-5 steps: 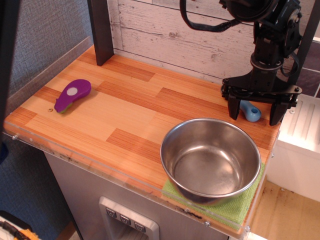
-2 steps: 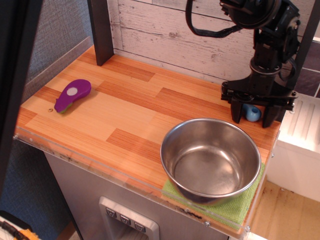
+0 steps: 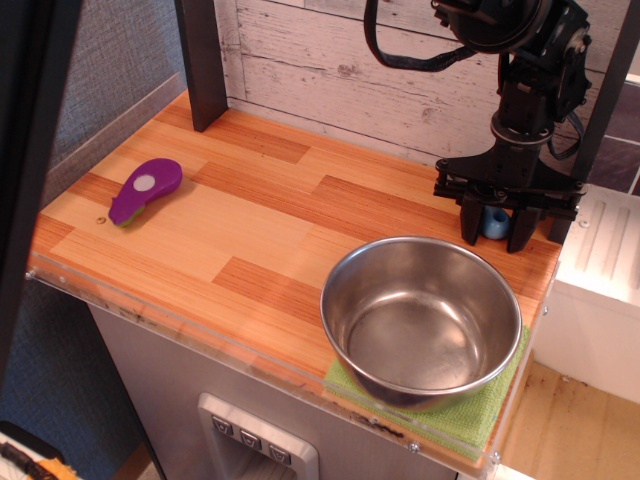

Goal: Move the blue spoon to in front of and to the right of the purple eggplant.

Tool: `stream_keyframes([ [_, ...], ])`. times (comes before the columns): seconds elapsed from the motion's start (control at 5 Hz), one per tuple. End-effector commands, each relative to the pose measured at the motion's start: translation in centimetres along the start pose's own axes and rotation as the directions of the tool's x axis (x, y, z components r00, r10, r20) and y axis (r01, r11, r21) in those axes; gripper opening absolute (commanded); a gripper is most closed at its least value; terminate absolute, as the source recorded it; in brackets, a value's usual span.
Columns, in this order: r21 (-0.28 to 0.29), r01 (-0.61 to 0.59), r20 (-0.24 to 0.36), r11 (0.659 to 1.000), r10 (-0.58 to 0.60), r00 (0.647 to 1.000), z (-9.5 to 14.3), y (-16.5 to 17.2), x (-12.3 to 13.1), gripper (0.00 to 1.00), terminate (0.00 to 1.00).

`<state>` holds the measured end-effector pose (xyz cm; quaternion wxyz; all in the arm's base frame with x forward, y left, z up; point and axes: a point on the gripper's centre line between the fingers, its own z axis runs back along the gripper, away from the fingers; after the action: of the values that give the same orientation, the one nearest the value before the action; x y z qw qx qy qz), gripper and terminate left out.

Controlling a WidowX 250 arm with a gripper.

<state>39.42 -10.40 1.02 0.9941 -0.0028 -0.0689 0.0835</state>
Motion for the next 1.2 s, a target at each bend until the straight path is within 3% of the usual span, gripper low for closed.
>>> stream_keyframes([
  [0.0,-0.051,0.089,0.054,0.995,-0.086,0.995,7.8,2.5,0.3,0.0,0.0],
  [0.2,-0.057,0.122,0.067,0.991,-0.118,0.991,10.9,5.7,-0.5,0.0,0.0],
  [0.4,-0.1,0.185,0.022,0.978,-0.184,0.983,11.6,9.3,-1.2,0.0,0.0],
  [0.6,-0.072,0.283,-0.04,0.956,-0.286,0.957,10.9,14.4,-2.2,0.0,0.0],
  [1.0,-0.017,0.35,-0.114,0.937,-0.35,0.93,8.3,21.4,-2.7,0.0,0.0],
])
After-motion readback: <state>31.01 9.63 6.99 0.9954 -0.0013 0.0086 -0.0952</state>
